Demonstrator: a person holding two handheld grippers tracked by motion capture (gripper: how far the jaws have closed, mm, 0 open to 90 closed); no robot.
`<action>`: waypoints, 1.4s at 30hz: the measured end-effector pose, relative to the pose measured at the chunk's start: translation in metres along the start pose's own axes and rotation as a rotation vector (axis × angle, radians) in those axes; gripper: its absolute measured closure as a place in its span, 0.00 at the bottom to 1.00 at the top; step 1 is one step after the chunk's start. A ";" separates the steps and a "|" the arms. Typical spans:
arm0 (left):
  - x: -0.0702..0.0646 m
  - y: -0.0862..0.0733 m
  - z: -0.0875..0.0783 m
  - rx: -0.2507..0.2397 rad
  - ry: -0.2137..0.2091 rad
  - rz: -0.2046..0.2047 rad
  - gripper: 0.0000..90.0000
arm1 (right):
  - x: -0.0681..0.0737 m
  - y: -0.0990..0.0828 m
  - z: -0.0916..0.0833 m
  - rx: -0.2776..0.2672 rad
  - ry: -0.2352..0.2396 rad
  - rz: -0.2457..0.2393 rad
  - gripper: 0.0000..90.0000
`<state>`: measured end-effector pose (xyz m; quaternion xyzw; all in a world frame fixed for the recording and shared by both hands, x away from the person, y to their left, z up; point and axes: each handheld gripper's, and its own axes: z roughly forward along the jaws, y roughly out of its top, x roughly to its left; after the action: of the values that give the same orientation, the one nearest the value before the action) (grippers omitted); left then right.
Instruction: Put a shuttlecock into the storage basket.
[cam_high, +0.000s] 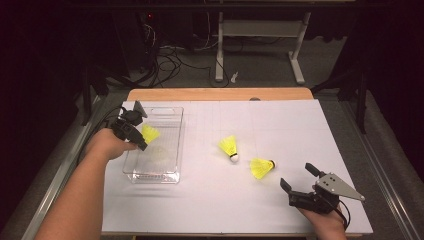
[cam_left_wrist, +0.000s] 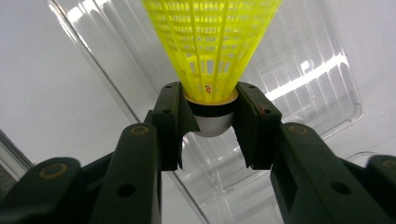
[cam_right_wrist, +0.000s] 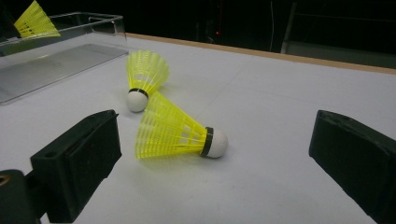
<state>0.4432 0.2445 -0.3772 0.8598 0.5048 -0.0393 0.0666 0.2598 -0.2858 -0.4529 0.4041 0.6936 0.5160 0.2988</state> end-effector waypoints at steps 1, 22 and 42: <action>-0.001 0.001 0.000 0.003 0.001 0.004 0.72 | 0.000 0.000 0.000 -0.001 0.000 0.000 0.03; -0.008 0.012 0.017 0.023 0.036 -0.016 0.72 | -0.001 0.000 -0.001 -0.003 -0.001 0.003 0.03; -0.010 0.016 0.030 0.025 0.059 -0.022 0.72 | -0.001 0.000 -0.001 -0.002 -0.001 0.004 0.03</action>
<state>0.4523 0.2232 -0.4042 0.8557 0.5154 -0.0210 0.0403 0.2593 -0.2875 -0.4527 0.4053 0.6921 0.5172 0.2986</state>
